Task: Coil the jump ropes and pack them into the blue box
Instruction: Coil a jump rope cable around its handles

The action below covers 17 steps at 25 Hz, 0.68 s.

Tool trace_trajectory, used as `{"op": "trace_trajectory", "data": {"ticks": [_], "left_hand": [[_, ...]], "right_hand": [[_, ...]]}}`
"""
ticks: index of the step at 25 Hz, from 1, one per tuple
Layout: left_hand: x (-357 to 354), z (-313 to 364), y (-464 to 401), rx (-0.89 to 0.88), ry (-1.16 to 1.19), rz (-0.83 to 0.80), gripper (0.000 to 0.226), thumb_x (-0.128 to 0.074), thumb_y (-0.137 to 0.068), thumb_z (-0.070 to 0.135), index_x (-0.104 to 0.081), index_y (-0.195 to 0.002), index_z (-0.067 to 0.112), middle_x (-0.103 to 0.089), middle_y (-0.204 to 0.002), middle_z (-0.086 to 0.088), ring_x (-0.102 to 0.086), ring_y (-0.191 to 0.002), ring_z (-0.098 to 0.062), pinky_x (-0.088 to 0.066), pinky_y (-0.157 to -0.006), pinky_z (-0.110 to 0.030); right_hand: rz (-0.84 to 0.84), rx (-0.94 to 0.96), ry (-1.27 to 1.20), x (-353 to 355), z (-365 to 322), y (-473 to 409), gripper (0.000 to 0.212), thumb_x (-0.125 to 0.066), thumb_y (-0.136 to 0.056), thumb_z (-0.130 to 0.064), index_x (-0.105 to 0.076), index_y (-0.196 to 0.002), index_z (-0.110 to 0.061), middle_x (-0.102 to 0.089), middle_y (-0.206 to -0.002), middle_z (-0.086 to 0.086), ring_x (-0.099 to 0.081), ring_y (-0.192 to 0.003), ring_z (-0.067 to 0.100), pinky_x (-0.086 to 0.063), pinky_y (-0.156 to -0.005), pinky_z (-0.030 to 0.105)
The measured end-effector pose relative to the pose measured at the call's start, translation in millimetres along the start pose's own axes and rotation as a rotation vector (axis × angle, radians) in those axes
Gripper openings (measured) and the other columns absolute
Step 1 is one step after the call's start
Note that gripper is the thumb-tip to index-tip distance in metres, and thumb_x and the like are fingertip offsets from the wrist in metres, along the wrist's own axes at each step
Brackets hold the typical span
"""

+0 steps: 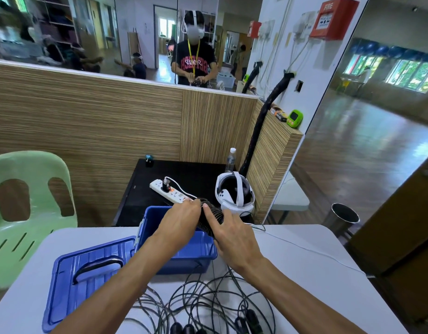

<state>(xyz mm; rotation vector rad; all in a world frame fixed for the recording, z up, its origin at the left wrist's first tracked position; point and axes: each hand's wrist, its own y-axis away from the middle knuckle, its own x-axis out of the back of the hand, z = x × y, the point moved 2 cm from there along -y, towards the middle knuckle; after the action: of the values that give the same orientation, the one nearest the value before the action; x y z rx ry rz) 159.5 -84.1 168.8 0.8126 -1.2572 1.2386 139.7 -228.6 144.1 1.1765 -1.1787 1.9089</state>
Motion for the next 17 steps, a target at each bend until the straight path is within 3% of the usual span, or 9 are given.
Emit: {"op": "trace_trajectory", "data": {"ticks": [2, 6, 9, 12, 17], "left_hand": [[6, -2, -2, 0.024, 0.073, 0.020, 0.005, -0.050, -0.092, 0.014, -0.051, -0.097, 0.011, -0.061, -0.094, -0.009, -0.049, -0.072, -0.025, -0.033, -0.061, -0.030], [9, -4, 2, 0.057, 0.232, 0.124, 0.008, -0.051, -0.093, 0.017, -0.053, -0.090, 0.011, -0.060, -0.082, -0.006, -0.045, -0.067, -0.020, -0.031, -0.060, -0.027], [6, -3, 7, 0.065, 0.341, 0.167, 0.010, -0.052, -0.092, 0.015, -0.053, -0.101, 0.012, -0.062, -0.078, -0.007, -0.053, -0.069, -0.023, -0.039, -0.059, -0.030], [4, -3, 8, 0.023, 0.382, 0.185, 0.030, -0.051, -0.092, 0.012, -0.044, -0.119, 0.020, -0.061, -0.077, -0.004, -0.050, -0.065, -0.017, -0.041, -0.060, -0.030], [4, -10, 5, 0.052, 0.447, 0.274, 0.022, -0.058, -0.089, 0.009, -0.058, -0.108, 0.020, -0.066, -0.076, 0.003, -0.058, -0.066, -0.014, -0.044, -0.058, -0.023]], "right_hand": [[0.007, 0.018, 0.002, 0, -2, 2, 0.098, -0.086, -0.053, -0.010, -0.047, -0.143, -0.016, -0.055, -0.084, 0.013, -0.054, -0.062, 0.025, -0.037, -0.038, 0.031], [0.017, 0.008, 0.006, -1, -4, -2, 0.098, -0.087, -0.052, -0.010, -0.049, -0.142, -0.016, -0.053, -0.083, 0.014, -0.053, -0.060, 0.025, -0.031, -0.039, 0.029], [0.012, 0.011, 0.014, -1, -5, -1, 0.097, -0.088, -0.053, -0.011, -0.049, -0.142, -0.016, -0.054, -0.084, 0.014, -0.053, -0.060, 0.025, -0.035, -0.038, 0.030], [0.027, 0.021, 0.008, 0, -3, 1, 0.094, -0.088, -0.055, -0.012, -0.049, -0.141, -0.015, -0.056, -0.085, 0.014, -0.055, -0.061, 0.025, -0.040, -0.039, 0.031], [0.051, 0.029, 0.014, 1, 0, -1, 0.094, -0.088, -0.055, -0.014, -0.051, -0.141, -0.016, -0.055, -0.084, 0.013, -0.053, -0.059, 0.025, -0.034, -0.038, 0.029]]}}
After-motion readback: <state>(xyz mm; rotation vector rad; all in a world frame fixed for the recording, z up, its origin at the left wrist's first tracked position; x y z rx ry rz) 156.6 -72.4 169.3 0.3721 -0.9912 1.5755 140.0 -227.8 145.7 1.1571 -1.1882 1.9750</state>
